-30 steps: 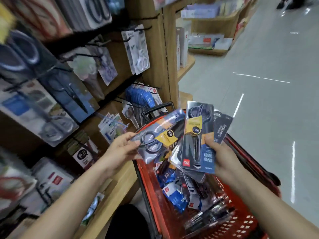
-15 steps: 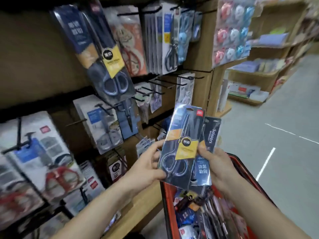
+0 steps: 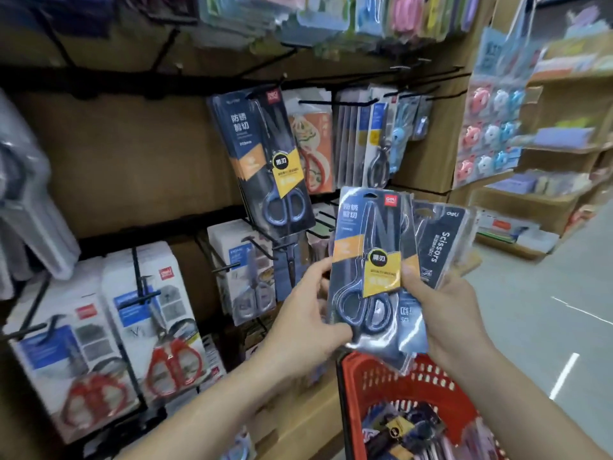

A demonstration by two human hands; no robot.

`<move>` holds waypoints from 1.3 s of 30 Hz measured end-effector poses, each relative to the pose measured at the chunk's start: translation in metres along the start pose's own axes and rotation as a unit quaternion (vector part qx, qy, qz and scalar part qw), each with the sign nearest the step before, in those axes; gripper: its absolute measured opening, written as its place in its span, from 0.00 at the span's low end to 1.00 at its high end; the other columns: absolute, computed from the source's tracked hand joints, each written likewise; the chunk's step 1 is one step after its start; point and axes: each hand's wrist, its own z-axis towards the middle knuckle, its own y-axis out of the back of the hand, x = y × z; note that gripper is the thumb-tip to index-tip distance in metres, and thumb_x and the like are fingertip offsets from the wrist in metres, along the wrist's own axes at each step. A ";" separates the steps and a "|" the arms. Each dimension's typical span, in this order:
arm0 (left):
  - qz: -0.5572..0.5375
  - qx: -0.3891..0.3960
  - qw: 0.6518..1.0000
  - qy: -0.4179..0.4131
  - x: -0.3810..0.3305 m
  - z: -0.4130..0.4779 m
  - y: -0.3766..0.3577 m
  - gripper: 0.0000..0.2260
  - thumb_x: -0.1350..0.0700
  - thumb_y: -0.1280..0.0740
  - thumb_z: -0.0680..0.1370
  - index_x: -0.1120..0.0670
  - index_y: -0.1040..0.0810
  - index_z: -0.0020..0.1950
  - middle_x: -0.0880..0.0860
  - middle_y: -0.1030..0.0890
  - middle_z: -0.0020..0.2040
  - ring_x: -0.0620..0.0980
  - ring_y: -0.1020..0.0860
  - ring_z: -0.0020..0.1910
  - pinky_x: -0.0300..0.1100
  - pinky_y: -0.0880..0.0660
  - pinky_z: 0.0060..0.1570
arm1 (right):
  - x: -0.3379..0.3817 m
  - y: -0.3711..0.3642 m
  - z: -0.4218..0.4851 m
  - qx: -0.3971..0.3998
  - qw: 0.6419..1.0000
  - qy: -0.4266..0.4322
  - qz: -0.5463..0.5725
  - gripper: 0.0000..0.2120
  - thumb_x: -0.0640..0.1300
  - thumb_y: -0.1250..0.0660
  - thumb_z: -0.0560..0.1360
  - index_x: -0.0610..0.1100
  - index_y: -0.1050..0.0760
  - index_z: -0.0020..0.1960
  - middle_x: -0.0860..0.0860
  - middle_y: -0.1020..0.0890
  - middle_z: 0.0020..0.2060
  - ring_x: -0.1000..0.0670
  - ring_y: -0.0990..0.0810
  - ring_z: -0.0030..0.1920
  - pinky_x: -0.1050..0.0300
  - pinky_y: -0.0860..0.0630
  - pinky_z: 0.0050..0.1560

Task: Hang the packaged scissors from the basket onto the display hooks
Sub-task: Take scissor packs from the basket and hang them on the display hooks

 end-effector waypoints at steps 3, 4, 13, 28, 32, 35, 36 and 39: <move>0.017 0.019 0.999 -0.023 -0.018 0.005 0.008 0.25 0.62 0.30 0.70 0.43 0.23 0.65 0.48 0.15 0.55 0.57 0.17 0.57 0.65 0.21 0.58 | 0.007 -0.012 0.005 -0.010 0.998 0.047 -0.032 0.05 0.38 0.28 0.79 0.41 0.18 0.54 0.45 0.12 0.50 0.39 0.14 0.55 0.34 0.20 0.60; 0.023 0.019 0.999 -0.029 -0.025 0.008 0.010 0.20 0.60 0.31 0.71 0.46 0.20 0.61 0.48 0.14 0.54 0.56 0.17 0.57 0.62 0.21 0.60 | 0.009 -0.016 0.006 -0.008 0.998 0.056 -0.039 0.05 0.38 0.27 0.78 0.42 0.18 0.54 0.46 0.12 0.50 0.39 0.14 0.56 0.32 0.21 0.62; -0.019 -0.106 0.987 -0.120 -0.055 0.032 0.045 0.08 0.52 0.32 0.81 0.48 0.15 0.57 0.56 0.13 0.52 0.59 0.15 0.55 0.67 0.23 0.60 | 0.036 -0.040 0.014 0.007 0.994 0.109 -0.031 0.05 0.36 0.26 0.77 0.44 0.18 0.51 0.51 0.11 0.46 0.52 0.13 0.48 0.56 0.20 0.50; -0.038 -0.248 0.958 -0.142 -0.068 0.073 0.081 0.06 0.58 0.29 0.80 0.50 0.13 0.52 0.55 0.13 0.49 0.61 0.16 0.53 0.65 0.21 0.57 | 0.054 -0.049 0.039 -0.029 0.996 0.074 -0.039 0.09 0.43 0.19 0.69 0.46 0.16 0.47 0.51 0.11 0.43 0.43 0.13 0.50 0.41 0.17 0.58; -0.035 -0.245 0.955 -0.165 -0.064 0.076 0.077 0.05 0.52 0.30 0.78 0.46 0.14 0.50 0.59 0.14 0.49 0.66 0.18 0.53 0.68 0.21 0.55 | 0.051 -0.051 0.035 -0.027 0.997 0.071 -0.022 0.09 0.42 0.19 0.70 0.45 0.16 0.47 0.50 0.11 0.42 0.40 0.13 0.53 0.40 0.17 0.58; -0.049 -0.259 0.949 -0.171 -0.063 0.082 0.081 0.05 0.53 0.30 0.78 0.46 0.14 0.49 0.61 0.15 0.51 0.67 0.19 0.54 0.66 0.21 0.57 | 0.051 -0.052 0.034 -0.026 0.997 0.074 -0.023 0.09 0.42 0.19 0.70 0.47 0.16 0.47 0.51 0.11 0.43 0.41 0.13 0.53 0.39 0.18 0.60; -0.054 -0.263 0.950 -0.162 -0.063 0.085 0.082 0.04 0.52 0.29 0.78 0.47 0.14 0.49 0.59 0.14 0.50 0.66 0.18 0.51 0.62 0.19 0.56 | 0.052 -0.052 0.035 -0.027 0.997 0.073 -0.024 0.09 0.42 0.19 0.70 0.47 0.16 0.47 0.51 0.11 0.44 0.41 0.13 0.53 0.39 0.19 0.61; -0.052 -0.282 0.952 -0.111 -0.062 0.098 0.087 0.17 0.46 0.29 0.70 0.61 0.19 0.46 0.61 0.18 0.42 0.55 0.23 0.40 0.51 0.25 0.45 | 0.053 -0.054 0.036 -0.027 0.997 0.075 -0.025 0.09 0.42 0.19 0.70 0.47 0.15 0.48 0.51 0.11 0.45 0.42 0.14 0.53 0.38 0.19 0.61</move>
